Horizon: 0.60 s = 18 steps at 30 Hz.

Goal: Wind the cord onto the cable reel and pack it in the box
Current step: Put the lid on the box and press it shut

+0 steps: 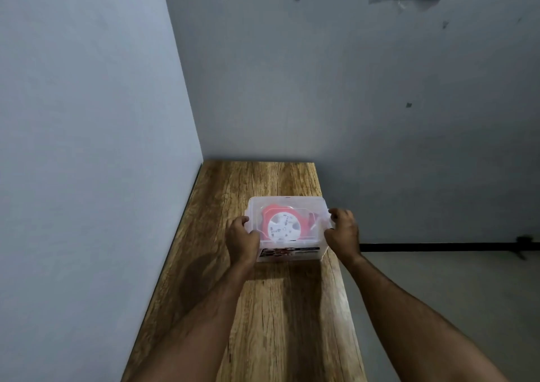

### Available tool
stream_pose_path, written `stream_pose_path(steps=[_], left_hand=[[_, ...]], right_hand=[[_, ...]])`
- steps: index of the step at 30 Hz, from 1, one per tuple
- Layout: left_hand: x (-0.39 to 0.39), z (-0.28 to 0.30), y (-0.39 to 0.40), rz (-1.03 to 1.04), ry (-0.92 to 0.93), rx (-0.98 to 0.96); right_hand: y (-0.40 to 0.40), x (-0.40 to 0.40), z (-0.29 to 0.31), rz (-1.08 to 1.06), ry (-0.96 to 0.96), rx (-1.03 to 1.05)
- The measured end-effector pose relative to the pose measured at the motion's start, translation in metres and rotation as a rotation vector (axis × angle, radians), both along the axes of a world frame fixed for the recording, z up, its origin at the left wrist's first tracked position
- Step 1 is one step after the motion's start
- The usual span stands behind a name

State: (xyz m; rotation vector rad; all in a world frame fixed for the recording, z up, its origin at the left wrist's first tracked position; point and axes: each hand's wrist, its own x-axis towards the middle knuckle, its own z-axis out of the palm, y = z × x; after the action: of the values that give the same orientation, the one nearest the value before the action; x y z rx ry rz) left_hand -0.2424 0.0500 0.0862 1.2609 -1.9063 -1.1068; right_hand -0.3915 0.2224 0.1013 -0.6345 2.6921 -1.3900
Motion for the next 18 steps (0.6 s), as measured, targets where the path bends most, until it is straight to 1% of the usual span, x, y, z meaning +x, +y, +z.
stream_pose_path(steps=[4,7,8,9,10,12,13,14,16,18], left_hand=[[-0.004,0.000,-0.004,0.035,-0.030,0.042],[-0.012,-0.001,-0.009,0.011,-0.079,0.056],[-0.016,-0.001,-0.009,-0.007,-0.129,0.026],[-0.019,-0.001,-0.010,-0.029,-0.209,-0.050],[-0.021,-0.002,-0.010,-0.058,-0.316,-0.168],[-0.023,-0.002,-0.013,-0.185,-0.501,-0.431],[-0.025,-0.002,-0.016,-0.297,-0.554,-0.525],[-0.029,-0.002,-0.019,-0.421,-0.570,-0.583],[-0.037,-0.005,-0.026,-0.602,-0.559,-0.595],[-0.046,-0.008,-0.036,-0.654,-0.586,-0.561]], right_hand=[[-0.006,-0.009,0.000,0.032,0.029,0.102],[-0.010,-0.013,0.003,0.013,0.060,0.144],[-0.011,-0.016,0.004,0.003,0.057,0.161],[-0.013,-0.019,0.005,0.000,0.048,0.184],[-0.015,-0.023,0.004,0.007,0.029,0.212],[-0.019,-0.031,0.001,0.046,-0.026,0.243],[-0.021,-0.033,-0.001,0.066,-0.061,0.240],[-0.023,-0.033,-0.002,0.084,-0.102,0.231],[-0.028,-0.029,-0.003,0.105,-0.147,0.191],[-0.035,-0.028,-0.003,0.112,-0.182,0.139]])
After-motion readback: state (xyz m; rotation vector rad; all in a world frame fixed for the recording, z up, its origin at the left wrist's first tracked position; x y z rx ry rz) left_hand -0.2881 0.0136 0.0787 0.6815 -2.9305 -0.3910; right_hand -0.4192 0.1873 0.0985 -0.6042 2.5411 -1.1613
